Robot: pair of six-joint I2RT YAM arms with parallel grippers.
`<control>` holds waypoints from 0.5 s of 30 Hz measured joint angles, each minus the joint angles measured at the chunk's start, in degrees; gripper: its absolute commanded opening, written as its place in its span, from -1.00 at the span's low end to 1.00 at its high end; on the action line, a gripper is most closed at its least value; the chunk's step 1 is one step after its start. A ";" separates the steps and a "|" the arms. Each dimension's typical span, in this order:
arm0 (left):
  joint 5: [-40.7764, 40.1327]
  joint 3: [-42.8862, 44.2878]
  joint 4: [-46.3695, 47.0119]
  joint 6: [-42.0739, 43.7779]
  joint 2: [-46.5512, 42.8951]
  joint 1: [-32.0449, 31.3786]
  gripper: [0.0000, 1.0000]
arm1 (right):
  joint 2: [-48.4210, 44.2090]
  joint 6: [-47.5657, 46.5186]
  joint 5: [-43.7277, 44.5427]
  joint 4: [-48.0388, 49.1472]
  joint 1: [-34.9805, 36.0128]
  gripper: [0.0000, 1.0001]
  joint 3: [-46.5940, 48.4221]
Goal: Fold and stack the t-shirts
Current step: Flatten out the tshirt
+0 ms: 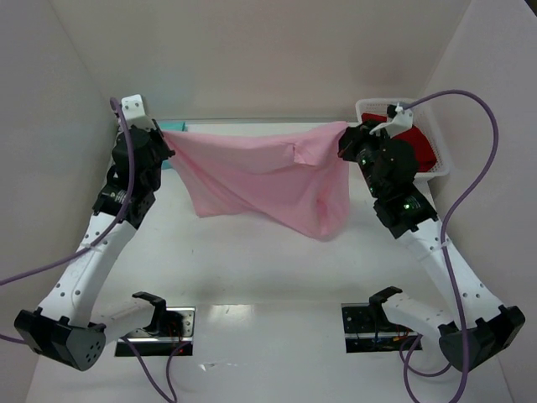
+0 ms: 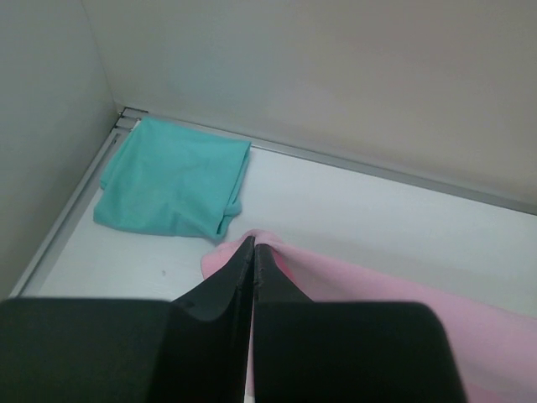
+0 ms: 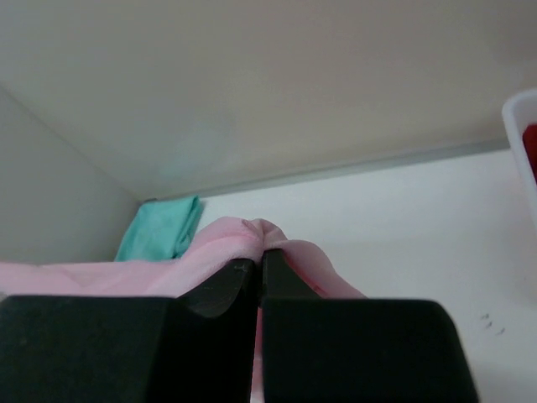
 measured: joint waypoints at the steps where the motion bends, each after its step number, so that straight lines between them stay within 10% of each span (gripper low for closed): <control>1: 0.37 -0.11 -0.02 -0.07 0.11 0.44 -1.00 | -0.37 0.81 0.22 -0.02 -0.02 -0.98 -1.90; 15: 6.36 -8.59 0.90 -3.28 2.93 5.33 -1.00 | -5.29 6.62 7.87 -4.66 -0.70 -0.98 -13.84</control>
